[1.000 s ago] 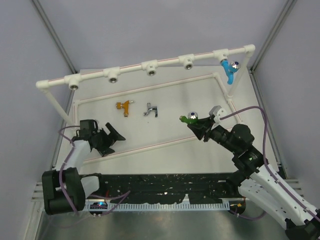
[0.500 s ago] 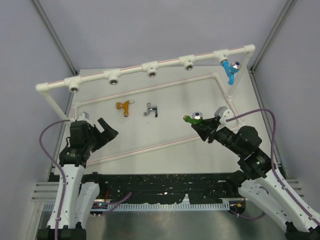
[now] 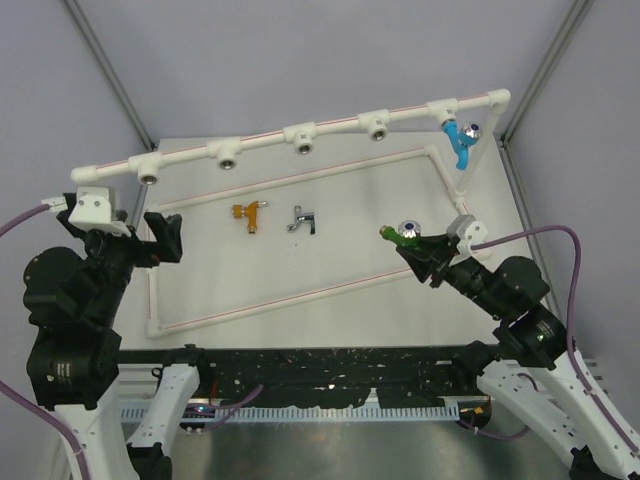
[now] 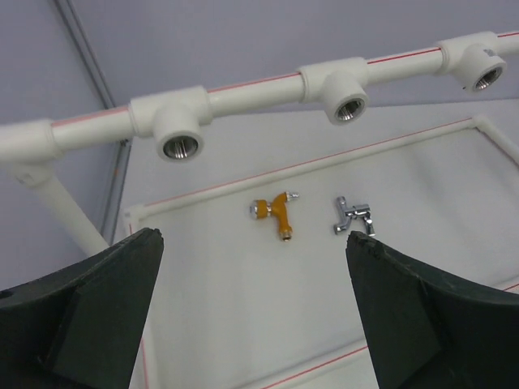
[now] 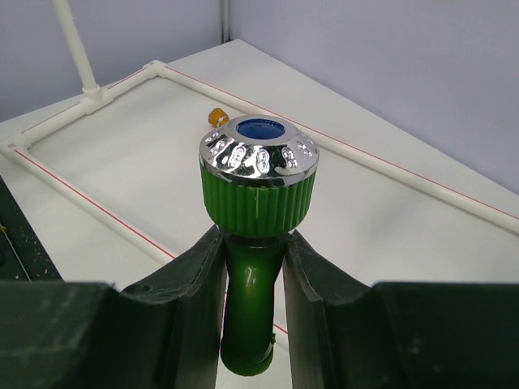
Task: Install the water faucets
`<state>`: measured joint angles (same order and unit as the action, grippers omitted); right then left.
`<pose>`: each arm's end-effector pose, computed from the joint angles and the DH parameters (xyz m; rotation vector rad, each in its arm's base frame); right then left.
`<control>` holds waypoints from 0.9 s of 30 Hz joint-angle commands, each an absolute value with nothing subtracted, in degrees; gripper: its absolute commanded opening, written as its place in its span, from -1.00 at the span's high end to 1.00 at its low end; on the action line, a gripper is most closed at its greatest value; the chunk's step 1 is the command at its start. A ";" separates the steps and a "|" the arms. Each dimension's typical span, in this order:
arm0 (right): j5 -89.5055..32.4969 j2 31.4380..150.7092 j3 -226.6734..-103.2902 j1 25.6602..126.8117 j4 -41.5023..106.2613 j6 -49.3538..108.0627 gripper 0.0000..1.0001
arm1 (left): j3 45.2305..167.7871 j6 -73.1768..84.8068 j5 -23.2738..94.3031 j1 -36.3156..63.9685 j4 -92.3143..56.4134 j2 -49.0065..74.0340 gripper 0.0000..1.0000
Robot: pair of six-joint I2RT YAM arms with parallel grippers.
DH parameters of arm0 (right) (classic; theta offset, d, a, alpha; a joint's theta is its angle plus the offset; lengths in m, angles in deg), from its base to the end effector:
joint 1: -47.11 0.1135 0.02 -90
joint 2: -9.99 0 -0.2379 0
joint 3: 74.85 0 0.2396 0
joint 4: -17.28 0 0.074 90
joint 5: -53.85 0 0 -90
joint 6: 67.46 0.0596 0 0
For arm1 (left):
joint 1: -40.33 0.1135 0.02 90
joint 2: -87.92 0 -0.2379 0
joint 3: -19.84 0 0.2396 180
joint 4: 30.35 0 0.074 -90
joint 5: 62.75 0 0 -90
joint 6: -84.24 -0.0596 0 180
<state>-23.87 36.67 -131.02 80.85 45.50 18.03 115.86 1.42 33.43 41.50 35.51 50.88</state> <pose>0.1162 0.0929 0.3412 -0.6765 1.4246 0.5676 0.0860 -0.0047 0.4462 -0.0424 1.6925 -0.1698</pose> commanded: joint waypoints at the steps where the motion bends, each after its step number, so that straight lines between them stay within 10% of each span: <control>1: -24.72 37.59 -136.10 80.95 47.60 15.34 0.90 | 122.57 -16.54 33.67 41.29 34.62 46.18 -0.99; 27: -22.43 42.78 -139.62 80.95 49.19 11.55 0.90 | 118.53 -47.07 39.66 37.25 10.87 23.59 -0.93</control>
<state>-22.95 42.66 -136.83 80.85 51.14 12.56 117.01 -44.44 41.95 37.65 15.18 25.46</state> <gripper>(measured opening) 0.357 0.994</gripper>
